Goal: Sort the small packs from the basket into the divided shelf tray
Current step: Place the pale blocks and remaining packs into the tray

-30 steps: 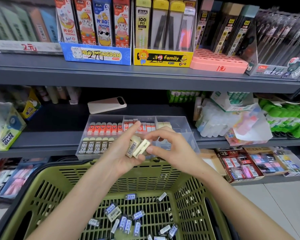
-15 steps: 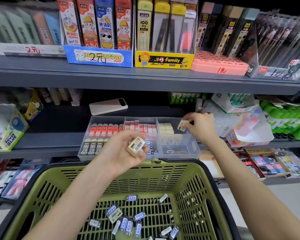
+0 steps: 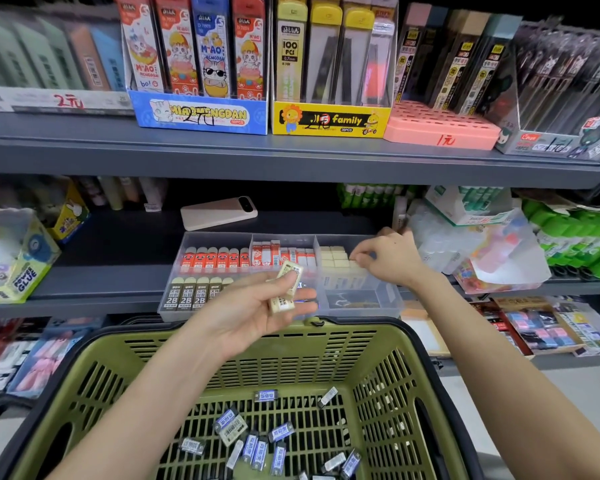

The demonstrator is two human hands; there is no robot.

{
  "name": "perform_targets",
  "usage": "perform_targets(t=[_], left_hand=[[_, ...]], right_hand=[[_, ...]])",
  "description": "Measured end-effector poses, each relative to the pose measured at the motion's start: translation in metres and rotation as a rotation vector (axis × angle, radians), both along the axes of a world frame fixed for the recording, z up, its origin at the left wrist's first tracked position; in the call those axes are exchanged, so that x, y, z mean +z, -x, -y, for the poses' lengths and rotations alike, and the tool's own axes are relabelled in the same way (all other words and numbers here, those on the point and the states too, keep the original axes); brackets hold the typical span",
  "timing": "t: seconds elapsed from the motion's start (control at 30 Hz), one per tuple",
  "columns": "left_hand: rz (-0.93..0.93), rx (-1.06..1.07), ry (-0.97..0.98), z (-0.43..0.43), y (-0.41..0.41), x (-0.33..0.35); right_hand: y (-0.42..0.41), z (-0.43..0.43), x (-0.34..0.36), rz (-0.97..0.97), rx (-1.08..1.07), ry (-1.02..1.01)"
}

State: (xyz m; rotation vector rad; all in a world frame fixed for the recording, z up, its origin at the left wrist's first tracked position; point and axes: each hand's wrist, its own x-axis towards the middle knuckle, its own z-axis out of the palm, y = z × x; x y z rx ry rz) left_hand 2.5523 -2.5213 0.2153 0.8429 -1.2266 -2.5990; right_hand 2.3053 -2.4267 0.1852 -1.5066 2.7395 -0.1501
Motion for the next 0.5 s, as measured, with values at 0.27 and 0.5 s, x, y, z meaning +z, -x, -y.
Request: perform_targets(t=[0.27, 0.5], left_hand=[[0.03, -0.059, 0.198, 0.0, 0.002, 0.0], [0.045, -0.186, 0.376, -0.014, 0.01, 0.004]], right_hand=[[-0.073, -0.017, 0.041, 0.688, 0.159, 0.498], [-0.095, -0.033, 0.052, 0.83, 0.286, 0.415]])
